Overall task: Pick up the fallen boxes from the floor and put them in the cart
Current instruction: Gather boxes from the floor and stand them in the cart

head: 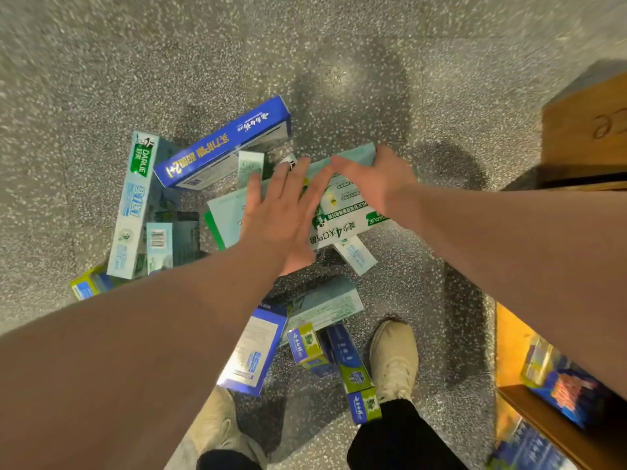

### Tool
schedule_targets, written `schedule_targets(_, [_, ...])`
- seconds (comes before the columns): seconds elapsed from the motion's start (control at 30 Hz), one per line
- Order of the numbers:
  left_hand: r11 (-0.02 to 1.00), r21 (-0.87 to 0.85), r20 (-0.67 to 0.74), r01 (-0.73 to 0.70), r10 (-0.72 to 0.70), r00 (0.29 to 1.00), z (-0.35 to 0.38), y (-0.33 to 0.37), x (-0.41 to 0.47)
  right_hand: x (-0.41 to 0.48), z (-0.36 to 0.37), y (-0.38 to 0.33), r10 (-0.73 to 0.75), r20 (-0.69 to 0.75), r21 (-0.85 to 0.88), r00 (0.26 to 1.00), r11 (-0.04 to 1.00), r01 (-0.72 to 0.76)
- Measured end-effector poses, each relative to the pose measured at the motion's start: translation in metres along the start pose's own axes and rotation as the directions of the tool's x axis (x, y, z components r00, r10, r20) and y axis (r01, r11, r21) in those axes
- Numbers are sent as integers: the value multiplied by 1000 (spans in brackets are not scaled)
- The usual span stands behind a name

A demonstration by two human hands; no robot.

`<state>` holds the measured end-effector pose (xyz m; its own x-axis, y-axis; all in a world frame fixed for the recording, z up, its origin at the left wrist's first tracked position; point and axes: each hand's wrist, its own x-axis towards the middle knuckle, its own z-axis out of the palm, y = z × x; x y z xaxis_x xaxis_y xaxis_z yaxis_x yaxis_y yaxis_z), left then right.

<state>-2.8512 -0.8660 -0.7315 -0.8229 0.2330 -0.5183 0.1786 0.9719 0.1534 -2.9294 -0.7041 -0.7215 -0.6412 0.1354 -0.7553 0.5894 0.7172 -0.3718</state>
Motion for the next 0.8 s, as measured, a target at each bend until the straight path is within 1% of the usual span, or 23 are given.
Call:
schedule_targets(0.07, [1000, -3, 20, 13, -13, 1000, 0, -1, -4, 3, 0, 4, -10, -1, -8, 1000, 1000, 10])
schedule_targets(0.1, [997, -30, 1, 75, -75, 997, -1, -3, -9, 2, 0, 5, -12, 5, -11, 1000, 1000, 12])
schedule_targets(0.13, [979, -88, -48, 183, -188, 981, -3, -6, -13, 3, 0, 6, -13, 8, -3, 1000, 1000, 13])
schedule_targets(0.17, [927, -176, -98, 332, -352, 931, -4, -11, -17, 3, 0, 6, -6, 16, 5, 1000, 1000, 5])
schedule_targets(0.2, [826, -279, -123, 490, -537, 835, -3, -17, -21, 3, -1, 6, 2, 26, 28, 1000, 1000, -3])
schedule_targets(0.23, [670, -405, -111, 622, -711, 694, 0, -25, -23, 4, -3, 6, 17, 39, 62, 999, 998, -19])
schedule_targets(0.27, [473, -541, -47, 695, -843, 537, 3, -34, -25, 6, -4, 5, 30, 44, 103, 999, 994, -34])
schedule_targets(0.3, [255, -673, 71, 694, -912, 403, 3, -41, -27, 7, -5, 3, 42, 51, 138, 998, 989, -49])
schedule_targets(0.33, [40, -773, 227, 633, -915, 335, 2, -47, -29, 8, -6, 1, 54, 66, 165, 996, 984, -64])
schedule_targets(0.37, [-140, -821, 381, 553, -857, 348, 5, -52, -30, 8, -7, -2, 64, 85, 176, 994, 981, -78])
schedule_targets(0.4, [-253, -829, 481, 498, -777, 406, 7, -54, -32, 9, -6, -3, 84, 109, 181, 991, 978, -103])
schedule_targets(0.43, [-297, -824, 528, 482, -712, 463, 8, -54, -34, 9, -5, -5, 117, 143, 188, 983, 972, -143])
schedule_targets(0.47, [-311, -816, 552, 488, -671, 495, 10, -53, -34, 9, -4, -7, 143, 181, 203, 973, 963, -179])
schedule_targets(0.5, [-325, -808, 566, 491, -659, 496, 13, -53, -33, 8, -3, -9, 158, 222, 213, 962, 955, -206])
schedule_targets(0.57, [-349, -821, 557, 453, -666, 496, 15, -52, -31, 9, 0, -13, 166, 288, 222, 943, 947, -235])
schedule_targets(0.67, [-466, -780, 626, 418, -586, 515, 17, -54, -29, 11, 2, -17, 194, 321, 258, 927, 924, -283])
schedule_targets(0.7, [-487, -778, 627, 396, -575, 525, 22, -59, -28, 13, 2, -17, 204, 339, 273, 918, 913, -304])
schedule_targets(0.8, [-502, -763, 645, 408, -541, 540, 28, -65, -28, 11, 2, -17, 199, 404, 297, 893, 894, -334])
